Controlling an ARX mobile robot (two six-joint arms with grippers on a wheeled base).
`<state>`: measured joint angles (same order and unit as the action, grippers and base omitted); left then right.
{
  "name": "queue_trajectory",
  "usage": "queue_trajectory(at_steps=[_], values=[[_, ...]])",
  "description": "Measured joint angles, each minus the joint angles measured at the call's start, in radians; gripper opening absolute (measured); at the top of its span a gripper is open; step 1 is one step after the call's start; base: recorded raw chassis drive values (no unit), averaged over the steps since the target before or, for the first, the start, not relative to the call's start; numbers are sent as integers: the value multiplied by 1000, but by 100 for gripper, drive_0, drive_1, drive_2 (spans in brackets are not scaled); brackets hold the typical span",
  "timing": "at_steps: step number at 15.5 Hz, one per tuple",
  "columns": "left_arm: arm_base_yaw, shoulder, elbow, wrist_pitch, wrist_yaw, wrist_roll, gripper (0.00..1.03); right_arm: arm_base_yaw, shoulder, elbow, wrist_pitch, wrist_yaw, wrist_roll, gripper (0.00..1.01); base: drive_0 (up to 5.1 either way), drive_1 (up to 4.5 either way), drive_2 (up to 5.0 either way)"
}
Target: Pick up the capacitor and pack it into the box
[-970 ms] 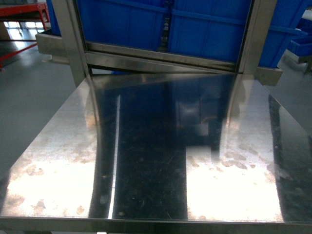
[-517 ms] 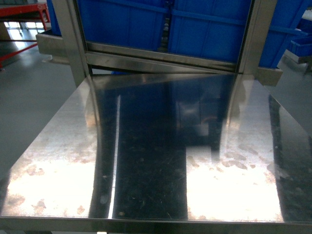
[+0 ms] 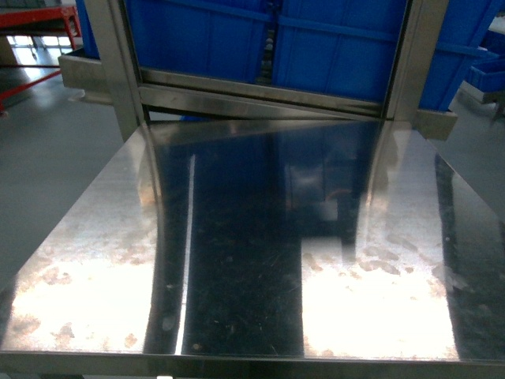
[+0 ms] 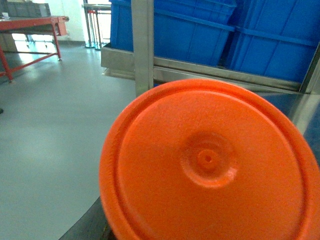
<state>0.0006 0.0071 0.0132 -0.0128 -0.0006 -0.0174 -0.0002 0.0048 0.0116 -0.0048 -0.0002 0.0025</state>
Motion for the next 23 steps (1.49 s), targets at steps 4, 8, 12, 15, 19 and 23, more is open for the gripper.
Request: queue_trajectory(at_steps=[4, 8, 12, 15, 19, 23], values=[[0, -2, 0, 7, 0, 0, 45, 0, 0, 0, 0, 0, 0, 98, 0, 0, 0], [0, -2, 0, 7, 0, 0, 45, 0, 0, 0, 0, 0, 0, 98, 0, 0, 0], [0, -2, 0, 7, 0, 0, 45, 0, 0, 0, 0, 0, 0, 98, 0, 0, 0], [0, -2, 0, 7, 0, 0, 45, 0, 0, 0, 0, 0, 0, 98, 0, 0, 0], [0, -2, 0, 11, 0, 0, 45, 0, 0, 0, 2, 0, 0, 98, 0, 0, 0], [0, -2, 0, 8, 0, 0, 45, 0, 0, 0, 0, 0, 0, 98, 0, 0, 0]])
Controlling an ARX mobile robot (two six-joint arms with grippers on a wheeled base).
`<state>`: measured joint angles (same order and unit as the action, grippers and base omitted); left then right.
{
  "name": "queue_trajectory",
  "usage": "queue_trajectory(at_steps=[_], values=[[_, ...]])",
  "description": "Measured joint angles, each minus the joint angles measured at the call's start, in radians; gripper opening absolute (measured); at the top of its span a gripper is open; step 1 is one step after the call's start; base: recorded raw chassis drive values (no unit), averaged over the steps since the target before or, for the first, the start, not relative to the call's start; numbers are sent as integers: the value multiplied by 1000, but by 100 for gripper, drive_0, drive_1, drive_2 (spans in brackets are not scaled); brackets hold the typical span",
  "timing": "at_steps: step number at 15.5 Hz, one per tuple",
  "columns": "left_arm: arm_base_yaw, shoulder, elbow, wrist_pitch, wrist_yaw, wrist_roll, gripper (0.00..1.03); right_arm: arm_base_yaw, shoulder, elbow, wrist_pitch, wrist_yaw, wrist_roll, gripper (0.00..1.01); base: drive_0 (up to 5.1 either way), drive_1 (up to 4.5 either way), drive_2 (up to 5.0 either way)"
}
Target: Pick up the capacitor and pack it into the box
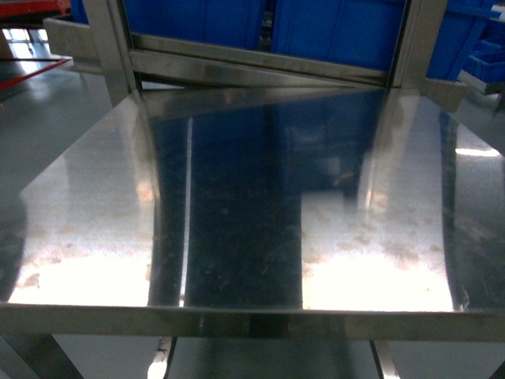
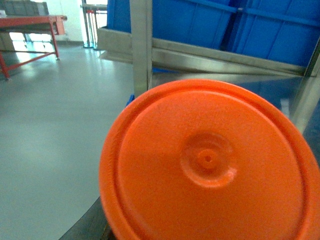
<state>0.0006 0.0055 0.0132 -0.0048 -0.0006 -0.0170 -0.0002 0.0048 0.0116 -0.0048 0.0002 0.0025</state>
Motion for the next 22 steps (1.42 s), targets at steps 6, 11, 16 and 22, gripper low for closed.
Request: queue_trajectory(at_steps=[6, 11, 16, 22], values=[[0, 0, 0, -2, -1, 0, 45, 0, 0, 0, 0, 0, 0, 98, 0, 0, 0], [0, 0, 0, -2, 0, 2, 45, 0, 0, 0, 0, 0, 0, 98, 0, 0, 0], [0, 0, 0, -2, 0, 3, 45, 0, 0, 0, 0, -1, -1, 98, 0, 0, 0], [0, 0, 0, -3, 0, 3, 45, 0, 0, 0, -2, 0, 0, 98, 0, 0, 0]])
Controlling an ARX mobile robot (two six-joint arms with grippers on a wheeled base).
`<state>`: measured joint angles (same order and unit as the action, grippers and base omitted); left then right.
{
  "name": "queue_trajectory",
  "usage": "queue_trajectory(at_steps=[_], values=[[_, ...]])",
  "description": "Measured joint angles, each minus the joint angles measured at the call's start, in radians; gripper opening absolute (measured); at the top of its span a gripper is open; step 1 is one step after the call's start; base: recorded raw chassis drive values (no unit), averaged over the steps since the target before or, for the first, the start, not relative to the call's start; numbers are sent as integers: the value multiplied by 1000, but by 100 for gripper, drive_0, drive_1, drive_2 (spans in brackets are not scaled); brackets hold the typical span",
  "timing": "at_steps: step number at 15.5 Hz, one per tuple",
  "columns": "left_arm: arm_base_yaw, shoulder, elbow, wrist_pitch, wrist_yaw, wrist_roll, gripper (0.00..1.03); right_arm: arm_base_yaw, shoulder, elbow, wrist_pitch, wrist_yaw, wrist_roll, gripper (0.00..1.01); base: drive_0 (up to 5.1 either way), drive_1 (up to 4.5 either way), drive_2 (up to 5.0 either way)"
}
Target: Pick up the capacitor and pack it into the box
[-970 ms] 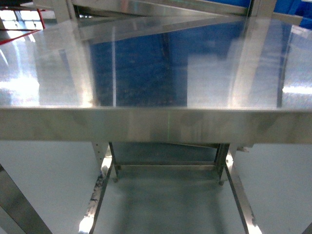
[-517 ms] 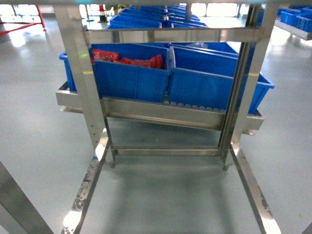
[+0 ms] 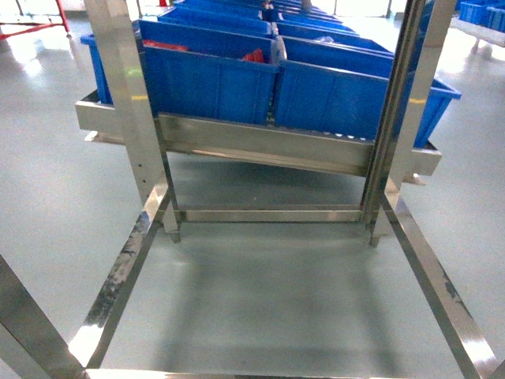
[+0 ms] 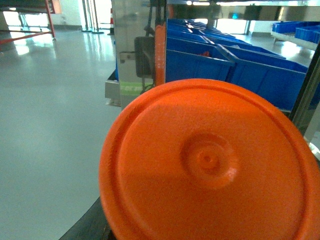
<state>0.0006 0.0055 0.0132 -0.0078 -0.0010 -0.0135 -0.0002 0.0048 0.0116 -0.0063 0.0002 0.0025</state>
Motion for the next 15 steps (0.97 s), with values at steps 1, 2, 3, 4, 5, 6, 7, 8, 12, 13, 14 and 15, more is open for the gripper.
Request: queue_trajectory(at_steps=[1, 2, 3, 4, 5, 6, 7, 8, 12, 13, 14, 15], values=[[0, 0, 0, 0, 0, 0, 45, 0, 0, 0, 0, 0, 0, 98, 0, 0, 0], [0, 0, 0, 0, 0, 0, 45, 0, 0, 0, 1, 0, 0, 98, 0, 0, 0], [0, 0, 0, 0, 0, 0, 45, 0, 0, 0, 1, 0, 0, 98, 0, 0, 0], [0, 0, 0, 0, 0, 0, 45, 0, 0, 0, 1, 0, 0, 98, 0, 0, 0], [0, 0, 0, 0, 0, 0, 45, 0, 0, 0, 1, 0, 0, 98, 0, 0, 0], [0, 0, 0, 0, 0, 0, 45, 0, 0, 0, 2, 0, 0, 98, -502, 239, 239], [0, 0, 0, 0, 2, 0, 45, 0, 0, 0, 3, 1, 0, 98, -502, 239, 239], [0, 0, 0, 0, 1, 0, 45, 0, 0, 0, 2, 1, 0, 98, -502, 239, 239], [0, 0, 0, 3, 3, 1, 45, 0, 0, 0, 1, 1, 0, 98, -502, 240, 240], [0, 0, 0, 2, 0, 1, 45, 0, 0, 0, 4, 1, 0, 98, -502, 244, 244], [0, 0, 0, 2, 0, 1, 45, 0, 0, 0, 4, 0, 0, 98, -502, 244, 244], [0, 0, 0, 0, 2, 1, 45, 0, 0, 0, 3, 1, 0, 98, -503, 243, 243]])
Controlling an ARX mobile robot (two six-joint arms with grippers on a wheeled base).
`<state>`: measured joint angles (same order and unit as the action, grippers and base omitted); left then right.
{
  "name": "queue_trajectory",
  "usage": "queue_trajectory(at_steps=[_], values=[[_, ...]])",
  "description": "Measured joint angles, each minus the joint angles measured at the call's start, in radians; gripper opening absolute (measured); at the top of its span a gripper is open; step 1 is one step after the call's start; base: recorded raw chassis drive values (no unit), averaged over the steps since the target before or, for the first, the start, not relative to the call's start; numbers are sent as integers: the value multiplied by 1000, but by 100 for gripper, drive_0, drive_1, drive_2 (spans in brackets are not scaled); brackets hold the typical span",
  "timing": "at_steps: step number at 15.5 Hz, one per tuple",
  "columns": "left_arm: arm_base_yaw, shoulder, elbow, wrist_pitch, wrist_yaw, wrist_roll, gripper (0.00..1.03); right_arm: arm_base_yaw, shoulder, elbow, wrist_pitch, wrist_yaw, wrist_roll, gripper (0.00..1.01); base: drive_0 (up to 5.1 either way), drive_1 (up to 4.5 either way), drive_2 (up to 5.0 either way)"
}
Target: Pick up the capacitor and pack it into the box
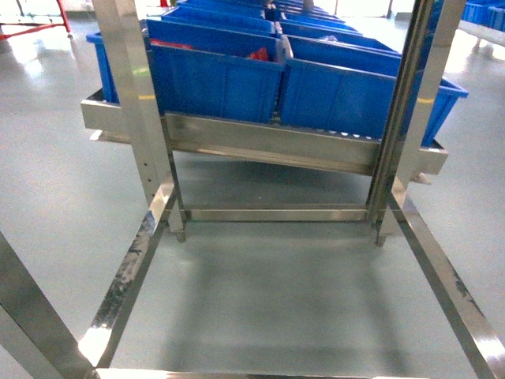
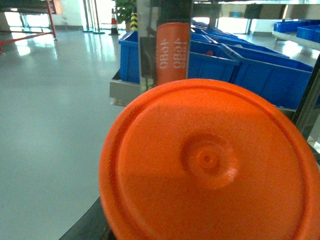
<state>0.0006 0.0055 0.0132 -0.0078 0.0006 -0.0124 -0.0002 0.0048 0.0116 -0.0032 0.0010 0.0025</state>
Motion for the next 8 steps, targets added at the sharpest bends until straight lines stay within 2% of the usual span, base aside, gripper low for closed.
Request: queue_trajectory(at_steps=[8], values=[[0, 0, 0, 0, 0, 2, 45, 0, 0, 0, -3, -1, 0, 98, -501, 245, 245]])
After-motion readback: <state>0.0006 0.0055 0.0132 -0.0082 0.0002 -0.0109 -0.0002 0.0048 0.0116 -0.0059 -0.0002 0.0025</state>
